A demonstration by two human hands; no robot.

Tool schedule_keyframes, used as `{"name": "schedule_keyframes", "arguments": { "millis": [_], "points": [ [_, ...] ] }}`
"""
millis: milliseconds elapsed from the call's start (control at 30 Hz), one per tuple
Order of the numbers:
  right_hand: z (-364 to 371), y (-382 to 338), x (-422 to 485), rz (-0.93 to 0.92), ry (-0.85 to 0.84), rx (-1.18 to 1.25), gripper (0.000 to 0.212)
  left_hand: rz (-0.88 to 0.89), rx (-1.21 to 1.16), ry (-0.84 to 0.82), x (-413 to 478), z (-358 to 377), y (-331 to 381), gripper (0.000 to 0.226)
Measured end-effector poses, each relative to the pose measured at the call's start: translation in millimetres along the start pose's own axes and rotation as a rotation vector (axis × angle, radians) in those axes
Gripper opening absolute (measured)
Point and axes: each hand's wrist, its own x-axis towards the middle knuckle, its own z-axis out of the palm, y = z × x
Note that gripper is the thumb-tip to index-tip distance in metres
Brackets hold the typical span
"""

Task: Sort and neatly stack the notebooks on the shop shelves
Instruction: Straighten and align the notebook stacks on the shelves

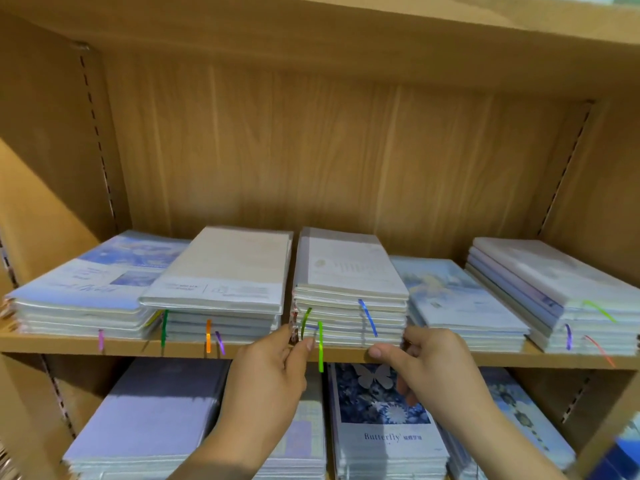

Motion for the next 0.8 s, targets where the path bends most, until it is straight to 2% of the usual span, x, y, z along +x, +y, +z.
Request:
{"name": "schedule_keyframes", "arguments": {
  "millis": [133,233,300,433,567,700,800],
  "points": [
    [-1.8,4.7,-0.7,-0.015,0.023,-0.061,0.054,0.056,0.119,0.000,-0.5,-6.6,3.7,0.019],
    [-1.5,4.6,-1.9,-0.041,0.084,-0.187,0.061,0.091,0.280,-0.048,2.6,-14.6,6.8,0.035],
    [-2.6,4.1,-2.6,-0.041,0.087,-0.192,0.059,0.104,0.356,-0.086,6.3,-21.6,8.5,0.038],
    [-6.8,3.2,-4.0,0.011,0.032,-0.115,0.050,0.118,0.331,-0.088,6.9,-28.3,10.9,0.031],
    [-5.7,0.4,-3.7,0.036,0.048,-0.055,0.045,-0.025,0.119,-0.009,0.6,-12.1,11.0,0.021],
    [-4.9,-0.9,-4.1,0.029,0.044,-0.011,0.036,0.017,0.182,0.078,-4.8,0.4,7.6,0.026],
    [-4.5,-1.0,-3.6,0.013,0.049,-0.042,0.039,0.078,0.283,0.084,-5.0,-0.4,10.4,0.031]
  ]
}}
